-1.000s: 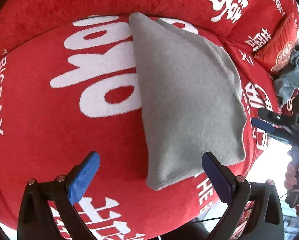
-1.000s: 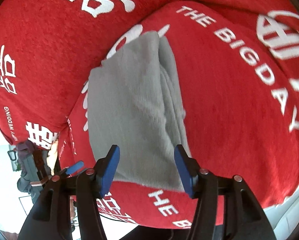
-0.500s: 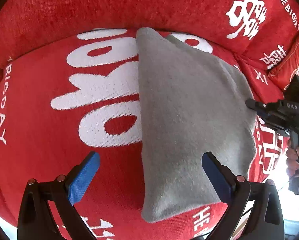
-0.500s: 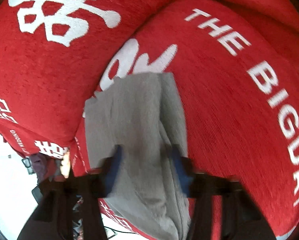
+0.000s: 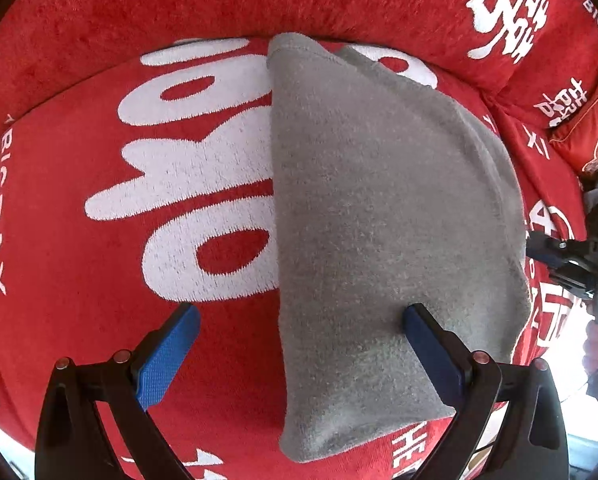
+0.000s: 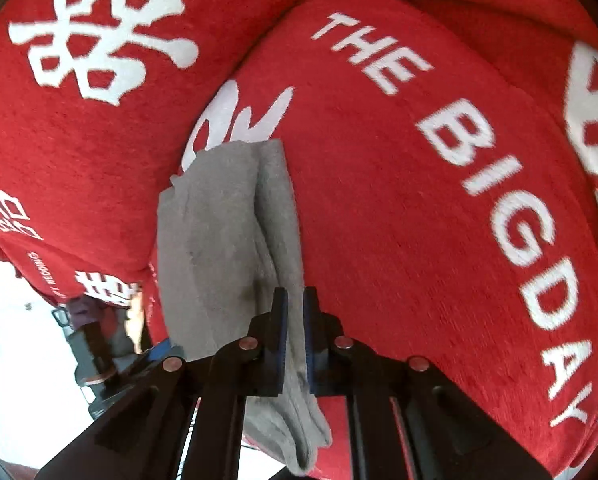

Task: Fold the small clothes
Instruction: 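Open both grippers and press the folded sweater flat, then grasp the folded grey sweater edge with both grippers and lift it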

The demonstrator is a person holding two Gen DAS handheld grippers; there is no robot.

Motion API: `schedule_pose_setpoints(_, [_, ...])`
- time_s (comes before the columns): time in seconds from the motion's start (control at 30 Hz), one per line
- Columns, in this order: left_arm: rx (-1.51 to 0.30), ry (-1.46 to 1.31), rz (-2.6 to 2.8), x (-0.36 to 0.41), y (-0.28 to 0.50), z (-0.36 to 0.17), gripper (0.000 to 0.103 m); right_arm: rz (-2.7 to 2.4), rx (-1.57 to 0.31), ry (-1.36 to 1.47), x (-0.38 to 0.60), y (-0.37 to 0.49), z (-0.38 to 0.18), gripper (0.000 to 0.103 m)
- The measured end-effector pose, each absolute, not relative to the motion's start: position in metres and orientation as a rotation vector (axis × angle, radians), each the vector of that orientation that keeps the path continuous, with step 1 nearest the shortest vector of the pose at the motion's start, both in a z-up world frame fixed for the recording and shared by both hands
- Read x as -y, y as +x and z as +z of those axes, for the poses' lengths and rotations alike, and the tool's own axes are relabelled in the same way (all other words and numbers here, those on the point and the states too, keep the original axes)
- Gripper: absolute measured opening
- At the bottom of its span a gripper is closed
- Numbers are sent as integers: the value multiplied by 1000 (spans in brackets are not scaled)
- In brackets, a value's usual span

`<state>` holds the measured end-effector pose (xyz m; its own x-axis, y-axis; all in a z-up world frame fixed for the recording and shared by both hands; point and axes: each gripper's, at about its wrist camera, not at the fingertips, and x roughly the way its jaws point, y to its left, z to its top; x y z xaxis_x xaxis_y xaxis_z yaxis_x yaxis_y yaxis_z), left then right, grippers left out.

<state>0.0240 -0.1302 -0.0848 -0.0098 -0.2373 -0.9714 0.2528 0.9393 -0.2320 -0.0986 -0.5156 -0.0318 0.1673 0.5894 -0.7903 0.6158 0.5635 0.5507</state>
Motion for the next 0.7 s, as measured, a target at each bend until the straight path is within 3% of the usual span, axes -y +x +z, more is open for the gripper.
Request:
schedule_pose_setpoints(0.03, [-1535, 10, -384, 130, 24, -85, 102, -21, -1487, 1083, 517, -100, -31, 15])
schedule_pose_setpoints(0.13, [-1545, 4, -387, 131, 25, -87, 102, 0, -1475, 1100, 519, -98, -31, 58])
schedule_pose_setpoints(0.53, [-1590, -154, -525, 129, 37, -94, 102, 96, -1494, 1121, 502, -71, -47, 60])
schedule_pose_setpoints(0.63, [-1619, -186, -578, 132, 39, -102, 102, 124, -1512, 1150, 506, -73, -56, 74])
schedule_pose_setpoints(0.7, [-1628, -204, -619, 135, 40, -107, 102, 161, -1519, 1170, 507, -72, -63, 74])
